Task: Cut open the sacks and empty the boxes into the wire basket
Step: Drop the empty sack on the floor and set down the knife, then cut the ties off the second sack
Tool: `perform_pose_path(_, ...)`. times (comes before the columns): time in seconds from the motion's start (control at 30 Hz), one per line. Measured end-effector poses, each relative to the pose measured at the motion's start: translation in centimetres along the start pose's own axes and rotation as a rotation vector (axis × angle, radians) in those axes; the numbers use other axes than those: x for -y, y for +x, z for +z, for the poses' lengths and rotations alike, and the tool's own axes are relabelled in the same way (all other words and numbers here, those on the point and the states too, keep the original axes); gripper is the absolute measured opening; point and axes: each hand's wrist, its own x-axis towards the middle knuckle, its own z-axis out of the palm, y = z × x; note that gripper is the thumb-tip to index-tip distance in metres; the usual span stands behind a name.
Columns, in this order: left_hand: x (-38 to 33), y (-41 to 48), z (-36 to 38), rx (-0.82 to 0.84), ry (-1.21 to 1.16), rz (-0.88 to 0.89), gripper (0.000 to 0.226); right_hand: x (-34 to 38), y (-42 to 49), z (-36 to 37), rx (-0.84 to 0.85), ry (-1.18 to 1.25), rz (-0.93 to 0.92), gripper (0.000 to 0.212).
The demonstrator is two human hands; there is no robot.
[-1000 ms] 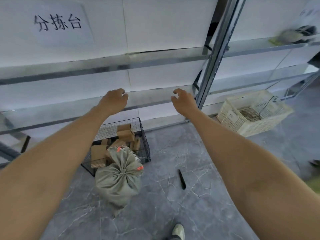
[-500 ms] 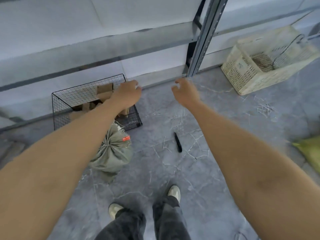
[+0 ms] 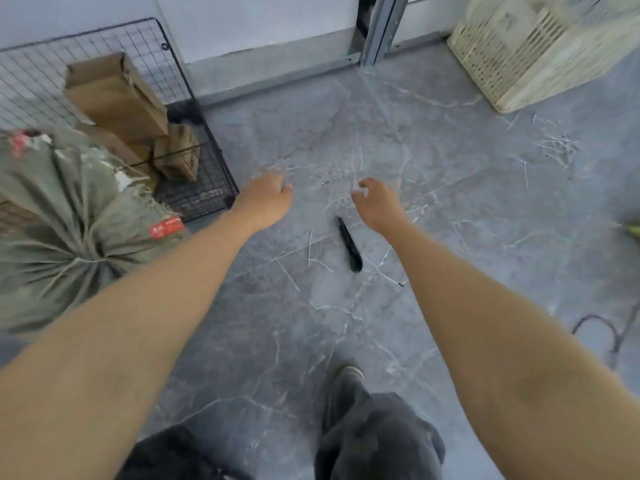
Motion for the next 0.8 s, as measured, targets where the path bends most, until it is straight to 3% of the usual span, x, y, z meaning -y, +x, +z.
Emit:
perform_pose_path(0.27, 8.4, 7.1, 13.0, 0.007, 0.081, -0.084, 0.037, -8.7, 8.4, 12.3, -0.002, -0.022, -0.013, 0.04)
perform_pose_path(0.47, 11.4, 9.3, 16.9, 0.005, 0.092, -0.105, 0.04, -12.4, 11.3, 17.7, 0.019, -0.021, -0.01, 0.036)
perform_pose_path(0.67, 12.1, 9.2, 20.5, 0.039, 0.103, -0.149, 0.027, -15.6, 11.6, 21.0, 0.053, -0.095, 0.057, 0.047)
perform_pose_path(0.8, 12.3, 9.5, 22.1, 0.047, 0.064, -0.155, 0.042, -16.7, 12.0, 22.2, -0.006, -0.138, 0.084, 0.052)
